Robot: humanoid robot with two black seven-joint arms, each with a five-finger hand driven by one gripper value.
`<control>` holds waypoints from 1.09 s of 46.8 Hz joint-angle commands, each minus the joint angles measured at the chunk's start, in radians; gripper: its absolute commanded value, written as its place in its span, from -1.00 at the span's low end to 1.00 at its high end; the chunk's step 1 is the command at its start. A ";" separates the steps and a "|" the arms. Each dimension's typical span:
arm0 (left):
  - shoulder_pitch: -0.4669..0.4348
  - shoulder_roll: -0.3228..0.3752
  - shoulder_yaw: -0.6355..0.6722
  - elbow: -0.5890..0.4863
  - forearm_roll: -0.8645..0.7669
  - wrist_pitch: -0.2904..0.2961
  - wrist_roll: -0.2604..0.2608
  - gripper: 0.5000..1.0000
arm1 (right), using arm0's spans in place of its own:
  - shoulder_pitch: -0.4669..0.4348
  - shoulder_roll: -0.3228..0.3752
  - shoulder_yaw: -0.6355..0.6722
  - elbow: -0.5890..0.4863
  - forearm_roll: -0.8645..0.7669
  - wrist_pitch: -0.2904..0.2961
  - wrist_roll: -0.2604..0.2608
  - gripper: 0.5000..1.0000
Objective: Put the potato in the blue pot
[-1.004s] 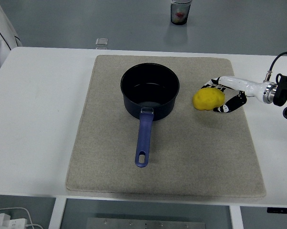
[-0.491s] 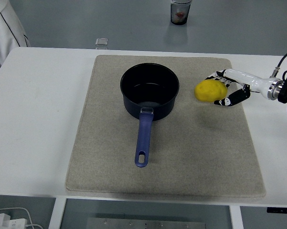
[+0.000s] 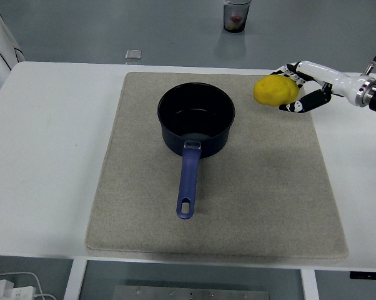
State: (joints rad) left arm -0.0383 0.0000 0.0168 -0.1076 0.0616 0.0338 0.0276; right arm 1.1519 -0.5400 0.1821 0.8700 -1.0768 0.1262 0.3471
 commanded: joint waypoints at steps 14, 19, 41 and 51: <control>0.000 0.000 0.000 0.000 0.000 0.000 0.000 0.99 | 0.089 0.140 -0.016 0.000 -0.002 -0.006 0.000 -1.00; 0.000 0.000 0.000 -0.001 0.001 0.000 0.000 0.99 | 0.107 0.193 -0.020 -0.002 -0.006 -0.008 -0.002 -1.00; 0.000 0.000 0.000 0.000 0.000 0.000 0.000 0.99 | 0.123 0.334 -0.089 -0.081 -0.034 -0.007 -0.007 -1.00; 0.000 0.000 0.000 -0.001 0.000 0.000 0.000 0.99 | 0.120 0.344 -0.112 -0.092 -0.035 -0.008 -0.010 -1.00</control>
State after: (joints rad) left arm -0.0383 0.0000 0.0169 -0.1079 0.0613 0.0337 0.0275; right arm 1.2726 -0.1974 0.0754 0.7782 -1.1106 0.1197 0.3392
